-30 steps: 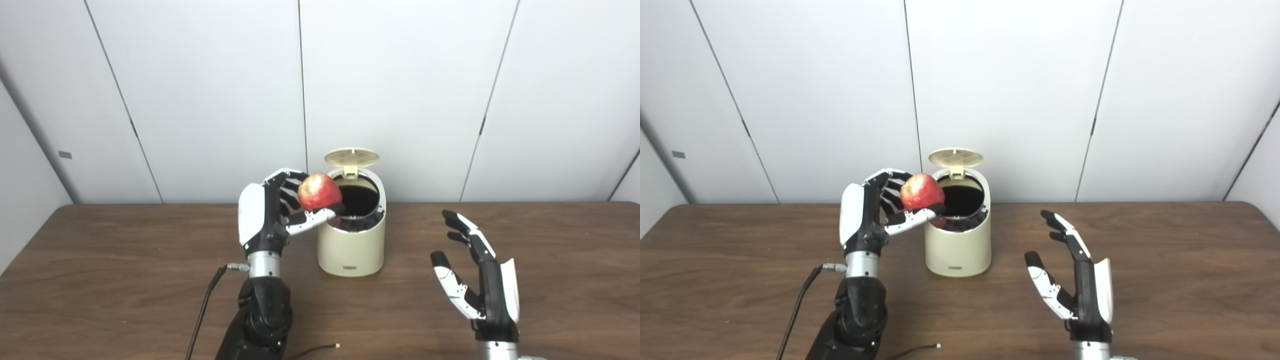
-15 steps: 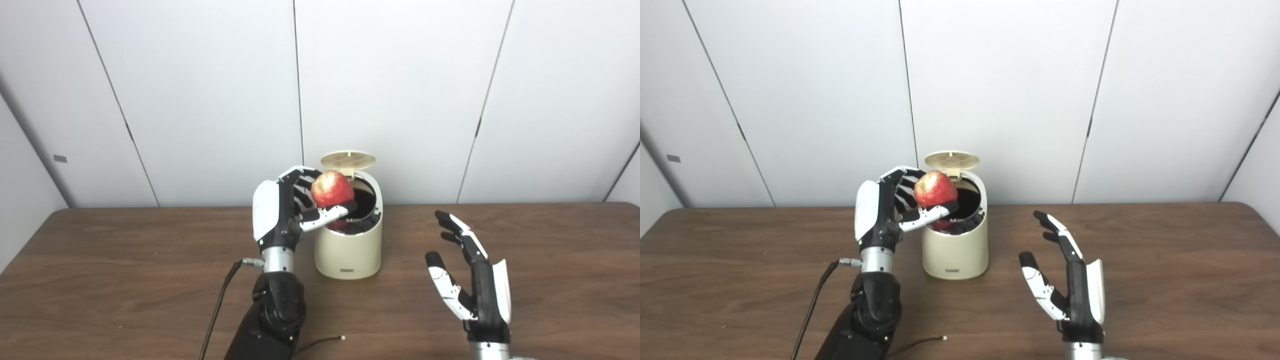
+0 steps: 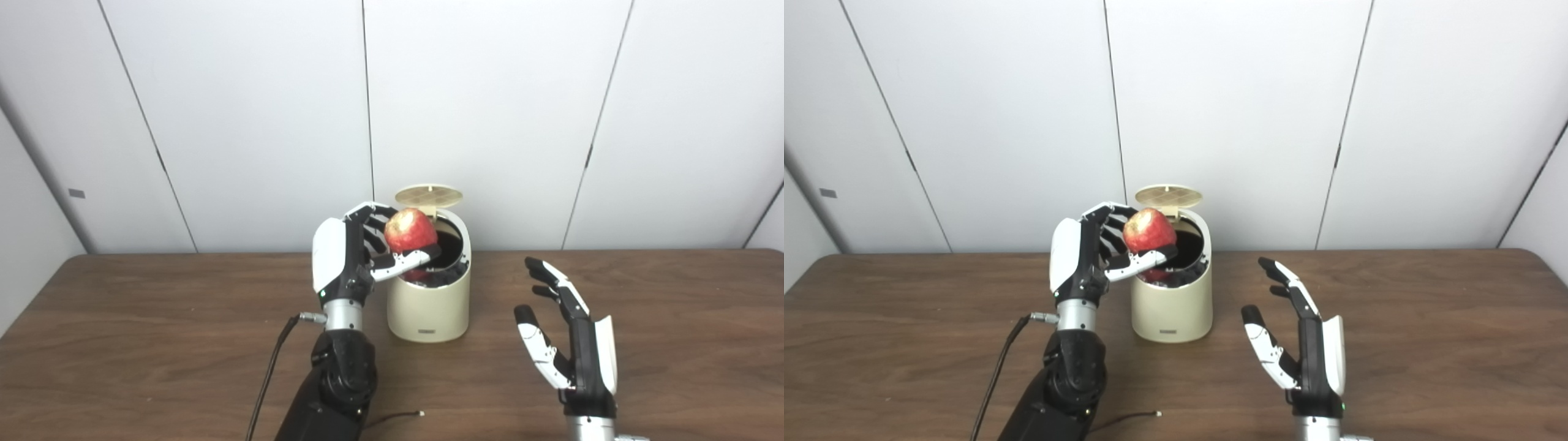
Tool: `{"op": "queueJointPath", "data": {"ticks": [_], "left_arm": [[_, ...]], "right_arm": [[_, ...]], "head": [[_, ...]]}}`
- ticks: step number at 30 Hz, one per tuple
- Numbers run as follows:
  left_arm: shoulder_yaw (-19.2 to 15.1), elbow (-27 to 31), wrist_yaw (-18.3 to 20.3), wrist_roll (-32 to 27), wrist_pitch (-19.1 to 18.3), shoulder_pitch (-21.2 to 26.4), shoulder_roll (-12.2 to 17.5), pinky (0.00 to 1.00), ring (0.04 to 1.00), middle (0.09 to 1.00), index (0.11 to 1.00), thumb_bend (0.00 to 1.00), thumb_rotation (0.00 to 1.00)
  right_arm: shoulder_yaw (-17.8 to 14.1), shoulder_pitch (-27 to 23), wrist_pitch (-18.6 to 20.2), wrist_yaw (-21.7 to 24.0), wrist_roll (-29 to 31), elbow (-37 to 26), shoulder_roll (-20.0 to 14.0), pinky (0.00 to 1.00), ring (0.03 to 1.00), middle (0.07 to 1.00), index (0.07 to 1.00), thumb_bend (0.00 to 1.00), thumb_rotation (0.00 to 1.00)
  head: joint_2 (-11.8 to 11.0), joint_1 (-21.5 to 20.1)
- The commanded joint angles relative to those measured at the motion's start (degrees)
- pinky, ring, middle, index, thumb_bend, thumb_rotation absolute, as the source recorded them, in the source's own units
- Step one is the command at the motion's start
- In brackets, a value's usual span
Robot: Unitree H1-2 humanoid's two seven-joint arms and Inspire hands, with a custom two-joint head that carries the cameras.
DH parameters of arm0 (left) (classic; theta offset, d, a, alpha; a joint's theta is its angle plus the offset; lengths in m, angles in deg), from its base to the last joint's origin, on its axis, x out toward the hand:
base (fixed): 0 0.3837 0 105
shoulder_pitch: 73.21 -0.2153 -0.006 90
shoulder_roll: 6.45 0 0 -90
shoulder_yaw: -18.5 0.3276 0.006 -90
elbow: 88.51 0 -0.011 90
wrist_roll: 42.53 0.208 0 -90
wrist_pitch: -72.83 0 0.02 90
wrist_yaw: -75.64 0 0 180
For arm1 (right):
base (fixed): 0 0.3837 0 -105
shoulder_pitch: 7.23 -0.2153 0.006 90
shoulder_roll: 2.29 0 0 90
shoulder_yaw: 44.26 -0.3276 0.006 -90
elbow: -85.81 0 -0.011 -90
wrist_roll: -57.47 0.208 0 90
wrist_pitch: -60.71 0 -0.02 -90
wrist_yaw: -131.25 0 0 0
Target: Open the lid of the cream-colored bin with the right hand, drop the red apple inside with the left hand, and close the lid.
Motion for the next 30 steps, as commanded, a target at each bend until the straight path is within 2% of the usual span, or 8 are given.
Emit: {"op": "queueJointPath", "data": {"ticks": [1, 8, 10, 11, 12, 14, 26, 30], "left_arm": [[0.67, 1.34, -0.02, 1.02, 0.01, 2.79, -0.14, 0.2, 0.342, 0.467, 0.538, 0.49, 0.0], [1.06, 1.2, 1.36, -0.07, 0.2, 2.53, -0.1, 0.25, 0.341, 0.465, 0.523, 0.52, 0.0], [1.26, 1.14, 1.95, 0.12, -0.21, 2.54, 0.0, 0.25, 0.339, 0.472, 0.496, 0.52, 0.06], [1.33, 1.23, 2.31, 0.21, -0.57, 2.52, 0.02, 0.25, 0.336, 0.482, 0.507, 0.8, 0.19], [1.4, 1.31, 2.66, 0.27, -0.94, 2.49, 0.03, 0.25, 0.335, 0.486, 0.512, 0.9, 0.25], [1.67, 1.55, 3.33, 0.53, -1.77, 2.41, 0.14, 0.27, 0.357, 0.502, 0.53, 0.98, 0.34], [3.32, 3.58, 7.74, 0.38, -4.98, 2.06, 1.46, 0.35, 0.453, 0.655, 0.674, 1.0, 0.55], [3.68, 4.37, 9.13, 0.2, -6.09, 1.93, 1.76, 0.59, 0.729, 0.764, 0.727, 1.0, 0.56]], "right_arm": [[0.04, -1.85, -0.49, -0.65, -0.34, -2.07, 0.64, 0.7, 0.785, 0.79, 0.76, 0.28, 0.77], [-0.04, -1.98, -0.63, -0.92, -0.45, -1.9, 1.11, 0.7, 0.781, 0.787, 0.76, 0.29, 0.78], [-0.03, -2.06, -0.74, -0.97, -0.44, -1.74, 1.04, 0.7, 0.78, 0.787, 0.761, 0.29, 0.78], [0.0, -2.09, -0.73, -0.95, -0.44, -1.72, 1.02, 0.7, 0.781, 0.788, 0.766, 0.29, 0.78], [0.05, -2.1, -0.56, -0.88, -0.49, -1.81, 1.01, 0.7, 0.782, 0.789, 0.768, 0.29, 0.78], [0.12, -2.09, -0.21, -0.75, -0.53, -2.1, 1.07, 0.7, 0.785, 0.792, 0.765, 0.29, 0.8], [0.33, -1.86, -0.88, -0.59, -0.06, -2.08, 0.87, 0.71, 0.787, 0.791, 0.772, 0.29, 0.79], [0.32, -1.73, -0.65, -0.54, -0.15, -2.26, 0.84, 0.71, 0.789, 0.792, 0.775, 0.28, 0.79]], "head": [[0.14, -0.3], [0.05, -0.19], [-0.02, -0.18], [-0.06, -0.24], [-0.06, -0.33], [-0.02, -0.33], [-0.04, -0.37], [0.03, -0.47]]}}
